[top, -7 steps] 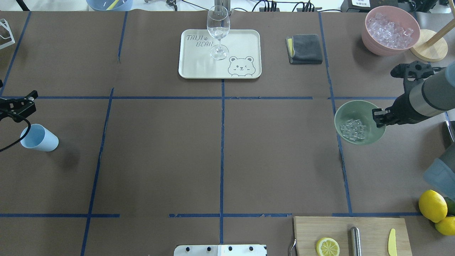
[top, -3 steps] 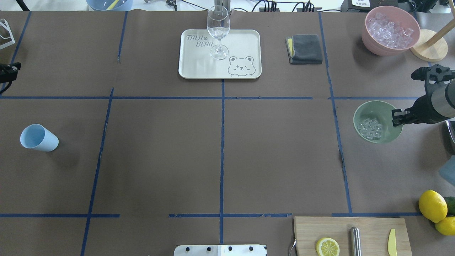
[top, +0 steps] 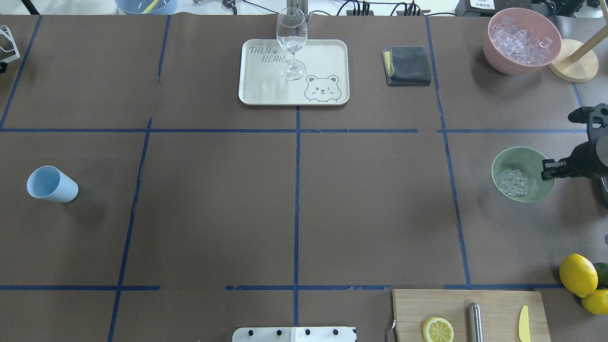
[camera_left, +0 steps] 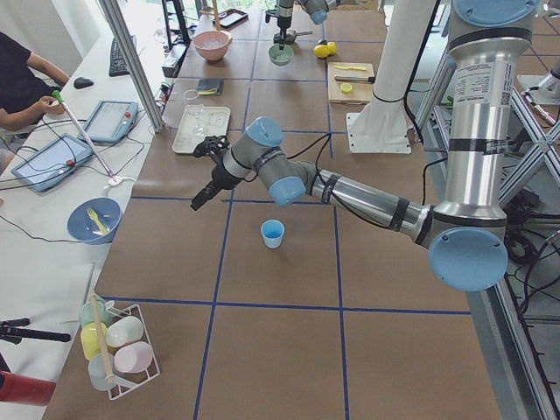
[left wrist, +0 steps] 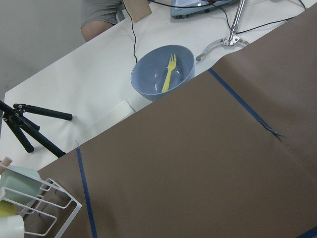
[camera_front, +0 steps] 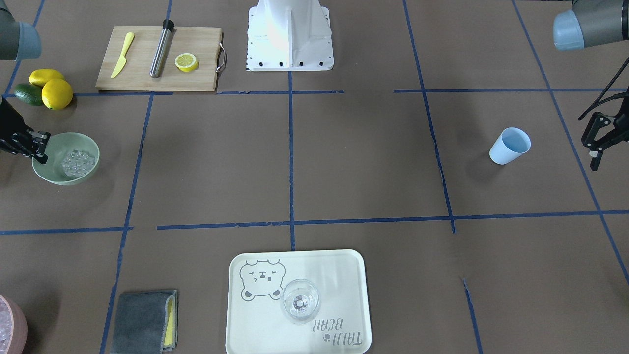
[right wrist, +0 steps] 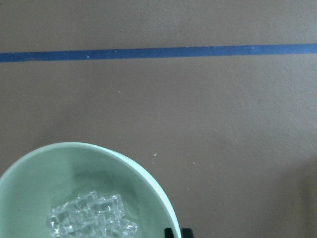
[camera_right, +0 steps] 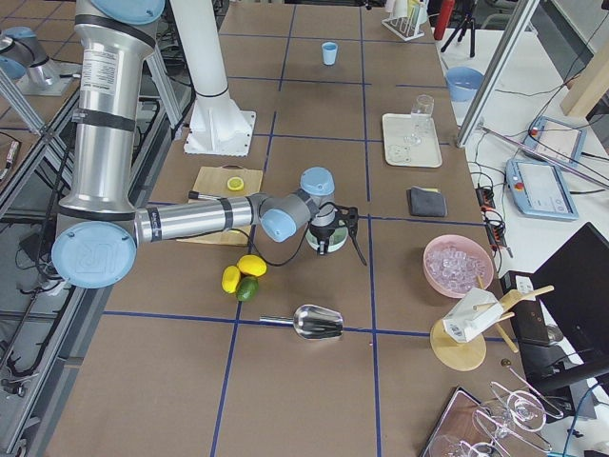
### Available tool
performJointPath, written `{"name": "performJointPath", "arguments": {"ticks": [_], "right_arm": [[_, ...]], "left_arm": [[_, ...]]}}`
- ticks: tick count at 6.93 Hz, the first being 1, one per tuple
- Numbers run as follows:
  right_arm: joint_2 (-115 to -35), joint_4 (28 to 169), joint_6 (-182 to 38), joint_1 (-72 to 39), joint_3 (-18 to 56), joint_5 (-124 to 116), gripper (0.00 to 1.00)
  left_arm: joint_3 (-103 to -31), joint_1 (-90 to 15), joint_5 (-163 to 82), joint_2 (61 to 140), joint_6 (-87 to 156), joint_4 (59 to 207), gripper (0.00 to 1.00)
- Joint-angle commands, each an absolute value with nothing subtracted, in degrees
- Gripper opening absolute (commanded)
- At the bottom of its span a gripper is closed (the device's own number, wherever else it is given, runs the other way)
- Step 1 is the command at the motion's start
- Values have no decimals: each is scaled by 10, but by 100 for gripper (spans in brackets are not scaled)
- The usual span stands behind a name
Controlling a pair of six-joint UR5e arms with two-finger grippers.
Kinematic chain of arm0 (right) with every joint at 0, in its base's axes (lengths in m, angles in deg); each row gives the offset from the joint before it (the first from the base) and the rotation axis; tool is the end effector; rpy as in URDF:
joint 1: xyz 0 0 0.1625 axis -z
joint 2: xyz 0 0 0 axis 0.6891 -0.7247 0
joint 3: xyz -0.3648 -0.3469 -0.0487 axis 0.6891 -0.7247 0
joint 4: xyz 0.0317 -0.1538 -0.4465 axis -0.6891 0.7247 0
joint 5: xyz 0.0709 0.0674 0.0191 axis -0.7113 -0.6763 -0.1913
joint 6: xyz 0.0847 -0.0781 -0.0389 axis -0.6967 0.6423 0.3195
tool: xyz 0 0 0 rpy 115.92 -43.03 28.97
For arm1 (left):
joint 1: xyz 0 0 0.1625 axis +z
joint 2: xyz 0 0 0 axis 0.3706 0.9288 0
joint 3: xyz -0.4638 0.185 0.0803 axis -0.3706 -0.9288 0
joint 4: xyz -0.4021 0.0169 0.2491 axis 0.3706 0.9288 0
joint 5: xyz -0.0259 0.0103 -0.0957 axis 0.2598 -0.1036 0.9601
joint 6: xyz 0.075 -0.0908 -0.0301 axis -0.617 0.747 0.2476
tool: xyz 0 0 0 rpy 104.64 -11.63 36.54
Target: Pour ice into bowl
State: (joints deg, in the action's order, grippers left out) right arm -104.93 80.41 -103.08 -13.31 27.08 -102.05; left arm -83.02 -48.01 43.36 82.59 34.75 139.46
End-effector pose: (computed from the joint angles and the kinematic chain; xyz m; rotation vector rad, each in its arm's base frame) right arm -0.2205 -0.4669 0.6822 0.0843 -0.7622 0.0835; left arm 0.1127 -0.5965 0.5165 0.7720 0.5126 0.2066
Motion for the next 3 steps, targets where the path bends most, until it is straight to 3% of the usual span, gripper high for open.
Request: {"name": "performJointPath", "arguments": {"ticks": [1,2,3], "right_arm": [[-1060,770,-1008,-168,234,-1057,45],[-1060,768,-1000,-184,227,-1095,99],[-1061,771,-999,-193,227,-1093,100]], "left_arm": [[-829,-491,438,838,319,1361,100],[-827,-492,439,837,319,1359,100],[-822,-494,441,838,319,1338,100]]}}
